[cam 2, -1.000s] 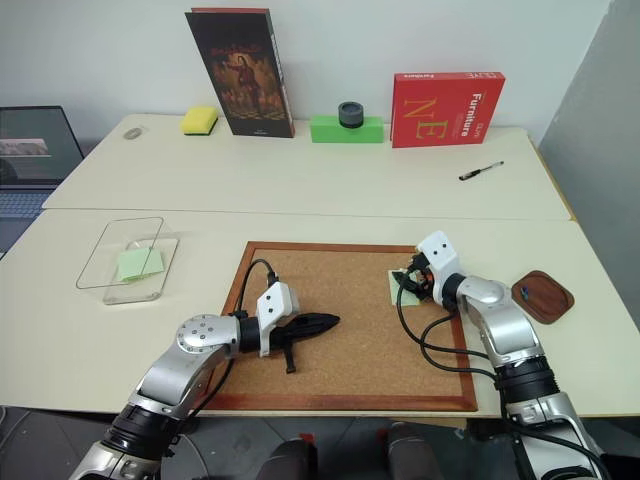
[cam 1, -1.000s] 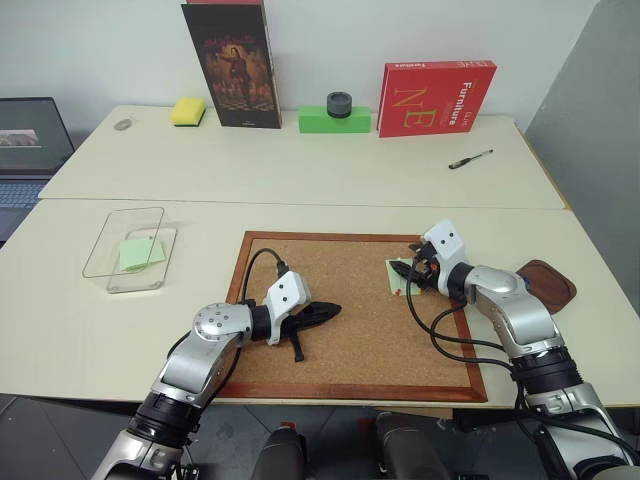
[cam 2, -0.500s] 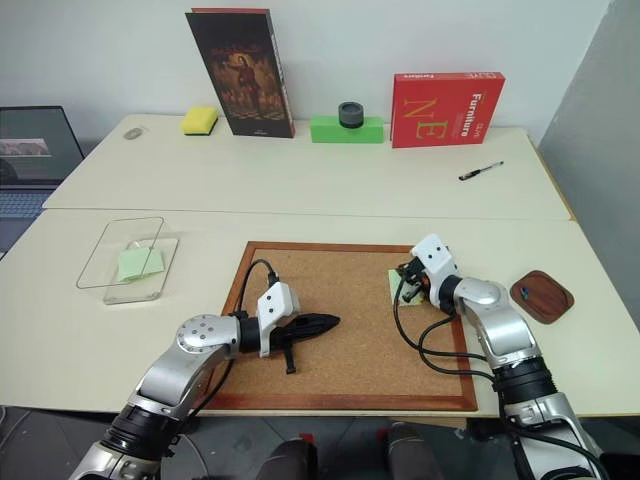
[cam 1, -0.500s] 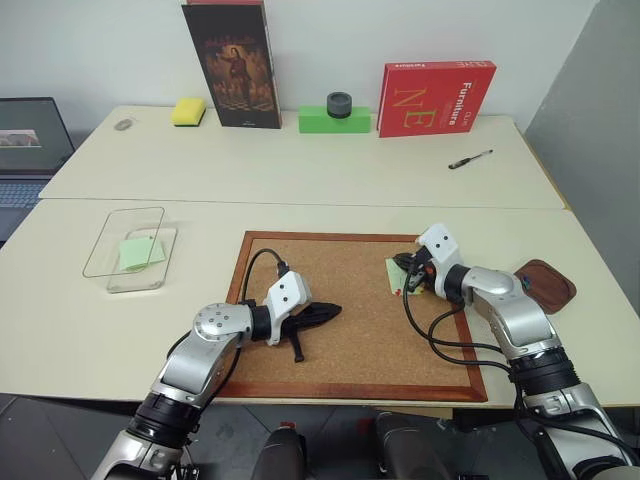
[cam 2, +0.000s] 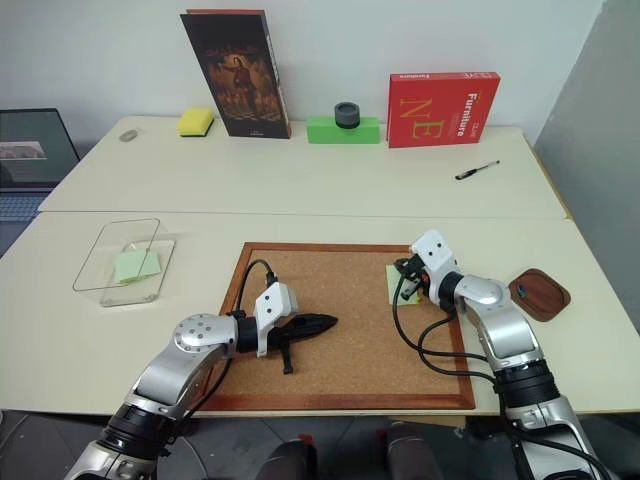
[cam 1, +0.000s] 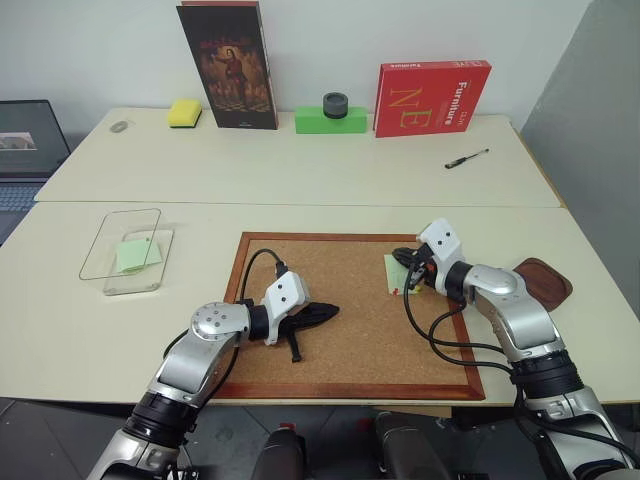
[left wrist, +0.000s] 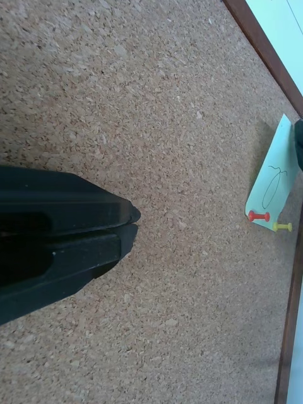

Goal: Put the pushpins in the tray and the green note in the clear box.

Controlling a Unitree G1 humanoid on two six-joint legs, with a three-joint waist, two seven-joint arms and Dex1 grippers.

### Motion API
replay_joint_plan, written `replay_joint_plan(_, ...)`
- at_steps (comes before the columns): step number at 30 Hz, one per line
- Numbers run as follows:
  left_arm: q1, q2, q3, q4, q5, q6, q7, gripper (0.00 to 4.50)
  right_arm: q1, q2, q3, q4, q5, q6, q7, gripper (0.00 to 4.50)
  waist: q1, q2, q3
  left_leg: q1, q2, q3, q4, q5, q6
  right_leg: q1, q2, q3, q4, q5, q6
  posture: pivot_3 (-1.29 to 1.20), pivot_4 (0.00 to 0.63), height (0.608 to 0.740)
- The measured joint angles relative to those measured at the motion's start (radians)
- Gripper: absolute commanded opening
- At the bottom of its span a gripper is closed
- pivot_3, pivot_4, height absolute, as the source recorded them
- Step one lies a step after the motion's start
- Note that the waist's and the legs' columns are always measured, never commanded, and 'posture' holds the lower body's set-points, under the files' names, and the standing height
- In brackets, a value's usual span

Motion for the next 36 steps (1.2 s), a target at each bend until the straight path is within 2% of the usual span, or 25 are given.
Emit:
replay_joint_plan(11, 0.0, 0.004, -0.001, -0.001, 0.0, 0.0, -0.009, 0.0, 0.006, 0.008, -0.07, -0.073, 0.045, 0.046, -0.03, 0.07, -0.004, 0.0, 0.0, 0.0, 0.0, 0.0, 0.0, 0.0, 0.0, 0.0, 0.0, 0.0, 0.0, 0.0, 0.0, 0.0, 0.15, 0.74)
replay_joint_plan(18, 0.0, 0.005, -0.001, 0.002, 0.0, 0.0, -0.015, 0.0, 0.071, -0.019, -0.167, -0.242, 0.115, 0.127, -0.057, 0.07, -0.007, 0.0, 0.0, 0.0, 0.0, 0.0, 0.0, 0.0, 0.0, 0.0, 0.0, 0.0, -0.001, 0.0, 0.0, 0.0, 0.15, 0.74)
replay_joint_plan(23, -0.004, 0.005, -0.003, 0.014, 0.001, -0.005, -0.018, 0.0, 0.182, -0.092, -0.252, -0.37, 0.135, 0.179, -0.069, 0.07, -0.007, 0.001, -0.001, 0.0, 0.0, 0.0, 0.0, 0.0, 0.0, 0.0, 0.0, 0.0, -0.001, 0.0, 0.0, 0.0, 0.15, 0.74)
replay_joint_plan(26, -0.006, 0.004, -0.009, 0.021, 0.002, -0.016, -0.017, 0.0, 0.299, -0.185, -0.331, -0.436, 0.121, 0.182, -0.068, 0.07, -0.006, 0.002, -0.001, 0.0, 0.0, 0.0, -0.001, 0.0, 0.0, 0.001, 0.0, 0.0, -0.002, 0.0, 0.0, 0.0, 0.15, 0.74)
replay_joint_plan(30, -0.01, 0.005, -0.007, 0.03, 0.002, -0.022, -0.019, 0.0, 0.429, -0.255, -0.383, -0.436, 0.064, 0.193, -0.091, 0.07, -0.009, 0.004, -0.002, 0.002, 0.0, 0.001, 0.0, 0.0, 0.0, 0.002, 0.0, 0.001, -0.002, -0.003, -0.005, 0.0, 0.15, 0.74)
replay_joint_plan(36, -0.011, 0.005, -0.006, 0.04, 0.003, -0.024, -0.018, 0.0, 0.493, -0.286, -0.399, -0.38, -0.011, 0.189, -0.138, 0.07, -0.014, 0.004, -0.003, 0.006, 0.0, 0.001, 0.0, 0.0, 0.0, 0.006, 0.0, 0.002, -0.002, -0.004, -0.005, 0.0, 0.15, 0.74)
